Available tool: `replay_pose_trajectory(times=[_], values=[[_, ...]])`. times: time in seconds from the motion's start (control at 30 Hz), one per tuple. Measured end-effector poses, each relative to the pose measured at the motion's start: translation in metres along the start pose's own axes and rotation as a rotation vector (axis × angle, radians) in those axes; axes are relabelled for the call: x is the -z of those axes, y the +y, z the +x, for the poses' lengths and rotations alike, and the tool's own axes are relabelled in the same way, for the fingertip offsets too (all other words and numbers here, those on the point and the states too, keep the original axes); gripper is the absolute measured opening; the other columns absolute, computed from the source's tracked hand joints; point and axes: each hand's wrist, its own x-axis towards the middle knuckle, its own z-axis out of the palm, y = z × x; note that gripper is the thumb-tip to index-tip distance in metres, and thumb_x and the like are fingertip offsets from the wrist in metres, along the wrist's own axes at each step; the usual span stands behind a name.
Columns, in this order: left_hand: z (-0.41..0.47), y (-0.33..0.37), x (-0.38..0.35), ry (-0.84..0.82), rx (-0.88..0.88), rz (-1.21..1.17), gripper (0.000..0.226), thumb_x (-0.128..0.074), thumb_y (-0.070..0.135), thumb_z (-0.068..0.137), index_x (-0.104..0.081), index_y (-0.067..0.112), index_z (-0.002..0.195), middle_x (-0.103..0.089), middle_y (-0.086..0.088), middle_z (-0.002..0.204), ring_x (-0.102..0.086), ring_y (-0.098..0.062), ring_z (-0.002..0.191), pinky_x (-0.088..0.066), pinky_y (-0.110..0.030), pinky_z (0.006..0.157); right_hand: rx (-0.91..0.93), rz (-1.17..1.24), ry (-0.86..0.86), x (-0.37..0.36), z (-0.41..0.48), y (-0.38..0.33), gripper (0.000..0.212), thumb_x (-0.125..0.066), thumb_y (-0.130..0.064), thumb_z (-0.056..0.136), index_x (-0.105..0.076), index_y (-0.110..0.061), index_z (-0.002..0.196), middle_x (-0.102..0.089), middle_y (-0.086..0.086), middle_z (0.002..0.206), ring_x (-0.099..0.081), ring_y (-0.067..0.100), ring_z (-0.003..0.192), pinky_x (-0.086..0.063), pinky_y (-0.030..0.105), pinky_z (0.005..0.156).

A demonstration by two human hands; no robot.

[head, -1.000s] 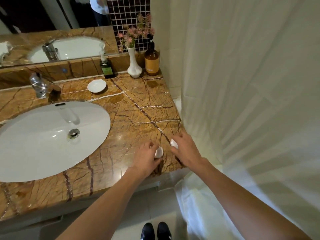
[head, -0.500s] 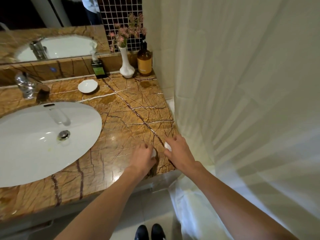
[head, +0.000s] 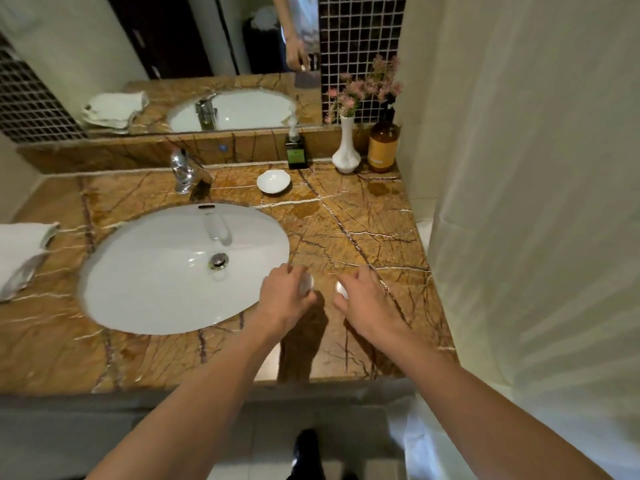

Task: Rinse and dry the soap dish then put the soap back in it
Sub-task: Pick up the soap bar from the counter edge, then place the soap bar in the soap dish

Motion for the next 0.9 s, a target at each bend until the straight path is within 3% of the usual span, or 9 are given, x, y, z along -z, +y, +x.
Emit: replay_pose_trajectory(times=[0.27,0.5,0.9], values=[[0.042,-0.067,0.041,0.073,0.107,0.008,0.045,-0.062,0.032,0.077,-0.058,0.012,0.117,-0.063,-0.017,0.108,-0.057,-0.035,0.097,-0.049,-0.041,0.08,0.117,-0.101,-0.003,-0.004,0.083,-0.05,0.027,-0.054,-0.021,0.095,-0.059,-0.01,0.119,-0.047,0.013,0.122,-0.043,0.026,0.112,-0.043,0.034,0.089],[0.111,-0.115,0.061,0.094,0.102,-0.025,0.039,-0.063,0.034,0.075,-0.06,0.014,0.108,-0.064,-0.013,0.104,-0.056,-0.03,0.092,-0.048,-0.04,0.076,0.112,-0.147,-0.032,-0.009,0.167,-0.084,0.032,-0.056,-0.024,0.094,-0.057,-0.014,0.125,-0.047,0.012,0.119,-0.044,0.026,0.11,-0.048,0.039,0.093],[0.188,-0.157,0.057,0.055,0.067,-0.131,0.055,-0.064,0.034,0.073,-0.051,0.016,0.123,-0.063,-0.009,0.116,-0.055,-0.028,0.106,-0.046,-0.039,0.086,0.072,-0.2,-0.05,-0.023,0.257,-0.104,0.033,-0.054,-0.019,0.094,-0.056,-0.01,0.125,-0.046,0.017,0.128,-0.042,0.031,0.123,-0.044,0.04,0.098]])
